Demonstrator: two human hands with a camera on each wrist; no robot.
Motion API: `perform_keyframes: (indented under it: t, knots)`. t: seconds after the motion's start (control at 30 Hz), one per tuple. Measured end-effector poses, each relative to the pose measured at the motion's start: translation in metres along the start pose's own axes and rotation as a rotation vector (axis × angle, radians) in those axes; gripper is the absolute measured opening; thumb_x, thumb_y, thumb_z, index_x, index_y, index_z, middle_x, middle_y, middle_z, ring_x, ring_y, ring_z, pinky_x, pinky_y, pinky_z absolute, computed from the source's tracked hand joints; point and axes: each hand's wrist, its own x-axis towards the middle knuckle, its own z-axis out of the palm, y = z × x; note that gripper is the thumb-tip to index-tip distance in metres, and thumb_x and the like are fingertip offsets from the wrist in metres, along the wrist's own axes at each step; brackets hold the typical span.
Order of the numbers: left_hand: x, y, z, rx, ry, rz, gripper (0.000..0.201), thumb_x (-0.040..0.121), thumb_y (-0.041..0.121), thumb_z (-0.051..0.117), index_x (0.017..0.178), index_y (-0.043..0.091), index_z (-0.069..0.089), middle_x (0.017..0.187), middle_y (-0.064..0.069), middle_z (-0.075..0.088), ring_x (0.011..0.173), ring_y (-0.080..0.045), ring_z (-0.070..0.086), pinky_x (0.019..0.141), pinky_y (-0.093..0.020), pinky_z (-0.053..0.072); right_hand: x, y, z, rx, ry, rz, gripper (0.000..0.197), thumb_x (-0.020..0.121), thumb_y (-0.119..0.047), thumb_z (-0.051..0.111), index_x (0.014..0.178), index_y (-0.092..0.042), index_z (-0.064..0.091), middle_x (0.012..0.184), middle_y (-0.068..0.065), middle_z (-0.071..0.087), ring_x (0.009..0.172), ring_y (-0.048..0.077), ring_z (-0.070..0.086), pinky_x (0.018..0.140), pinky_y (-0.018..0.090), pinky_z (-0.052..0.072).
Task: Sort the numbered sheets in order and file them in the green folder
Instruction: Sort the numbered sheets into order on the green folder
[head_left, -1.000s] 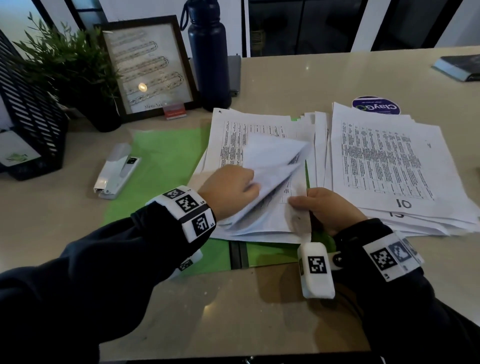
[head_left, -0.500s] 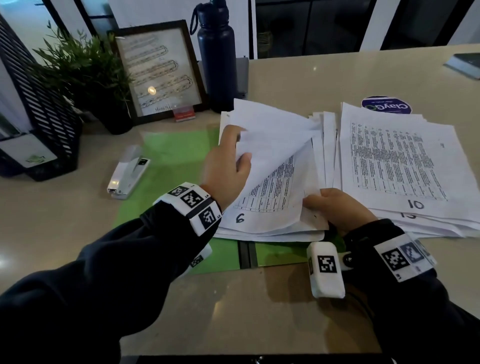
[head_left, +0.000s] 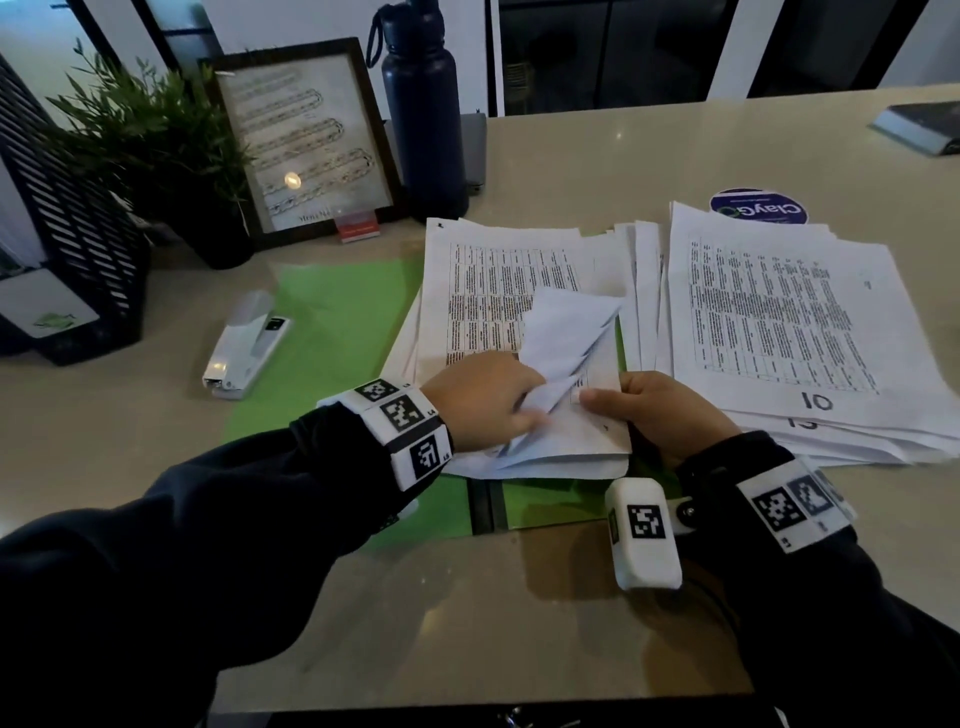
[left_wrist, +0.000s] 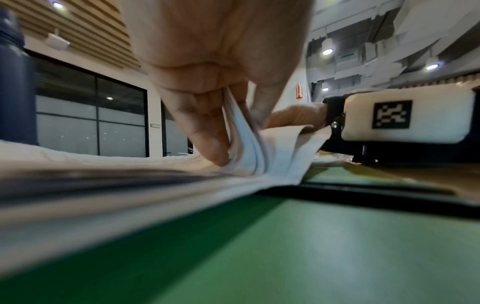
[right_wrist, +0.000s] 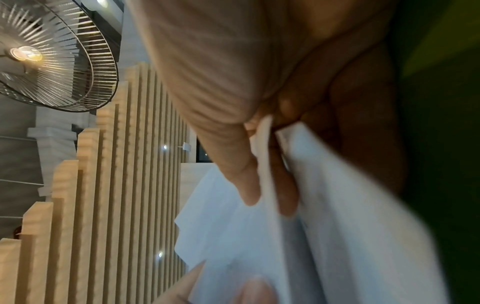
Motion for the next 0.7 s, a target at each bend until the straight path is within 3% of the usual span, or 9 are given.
perform_keyframes:
  t: [0.07,0.13,0.23,0.33,0.43,0.53,0.57,0.63,0.7]
  knots:
    - [0.002,-0.005,0.000,-0.066,0.142,-0.042,0.024,0.093,0.025,0.048,0.075,0.010,0.052,0.058,0.005,0.039,0.056,-0.014,0.039,0.061,-0.027,0.030,0.000,0.001,0.000,0.002,-0.001,0.009,0.014,0.087,-0.017,0.062,0.081,-0.006,0.068,0.077,0.007,0.072,0.065,0.017,0.067,0.062,0.024,0.054]
    - [0.001,-0.008,-0.004,-0.206,0.369,-0.106,0.019,0.093,0.021,0.046,0.084,0.008,0.057,0.055,0.005,0.036,0.050,-0.009,0.033,0.053,-0.025,0.028,0.000,0.001,-0.001,-0.005,0.020,0.020,0.012,0.088,-0.012,0.061,0.080,-0.006,0.068,0.077,0.009,0.071,0.066,0.020,0.066,0.066,0.029,0.054]
    - [-0.003,-0.009,-0.012,-0.370,0.682,-0.171,0.026,0.084,0.028,0.043,0.083,0.007,0.059,0.060,-0.012,0.055,0.051,-0.024,0.049,0.048,-0.037,0.039,0.002,0.002,-0.002,-0.056,0.067,0.028,0.012,0.086,-0.006,0.058,0.080,-0.003,0.067,0.078,0.011,0.071,0.069,0.025,0.067,0.069,0.032,0.055]
    - [-0.006,-0.007,-0.014,-0.411,0.778,-0.180,0.041,0.079,0.036,0.039,0.091,0.005,0.063,0.071,-0.021,0.062,0.062,-0.033,0.056,0.055,-0.043,0.047,0.004,0.002,-0.002,-0.045,0.069,0.042,0.010,0.083,0.000,0.056,0.081,0.000,0.066,0.085,0.017,0.070,0.077,0.031,0.066,0.080,0.040,0.054]
    - [-0.004,-0.008,-0.013,-0.378,0.740,-0.192,0.056,0.073,0.046,0.032,0.094,0.005,0.063,0.076,-0.020,0.066,0.067,-0.032,0.060,0.060,-0.043,0.048,0.005,0.002,-0.002,-0.018,0.061,0.042,0.012,0.083,0.002,0.055,0.077,-0.001,0.066,0.080,0.014,0.070,0.072,0.027,0.066,0.076,0.037,0.054]
    - [-0.003,-0.011,-0.009,-0.383,0.645,-0.158,0.040,0.083,0.039,0.043,0.089,0.005,0.063,0.076,-0.018,0.067,0.069,-0.031,0.061,0.063,-0.042,0.050,0.004,0.002,-0.002,0.007,0.060,0.047,0.012,0.083,0.002,0.056,0.076,-0.001,0.065,0.076,0.012,0.070,0.066,0.024,0.066,0.071,0.033,0.055]
    - [-0.002,-0.010,-0.008,-0.393,0.562,-0.133,0.034,0.087,0.035,0.050,0.083,0.003,0.061,0.072,-0.017,0.064,0.066,-0.030,0.059,0.063,-0.040,0.050,0.004,0.001,-0.002,0.009,0.066,0.048,0.010,0.083,0.000,0.056,0.078,-0.001,0.065,0.078,0.013,0.070,0.067,0.025,0.066,0.072,0.034,0.055]
    - [-0.002,-0.005,-0.007,-0.371,0.261,-0.062,0.030,0.092,0.033,0.054,0.078,0.007,0.059,0.069,-0.007,0.060,0.062,-0.019,0.052,0.061,-0.030,0.045,0.002,0.000,0.000,0.000,0.089,0.045,0.010,0.085,-0.006,0.057,0.078,-0.001,0.064,0.079,0.016,0.068,0.069,0.029,0.063,0.073,0.036,0.052]
    - [-0.001,0.000,-0.005,-0.292,-0.071,0.026,0.027,0.091,0.036,0.052,0.097,0.014,0.066,0.090,-0.001,0.067,0.074,-0.008,0.052,0.068,-0.021,0.039,0.001,-0.002,0.001,0.009,0.120,0.047,0.019,0.088,-0.015,0.057,0.076,-0.003,0.065,0.080,0.020,0.066,0.072,0.029,0.061,0.074,0.039,0.047]
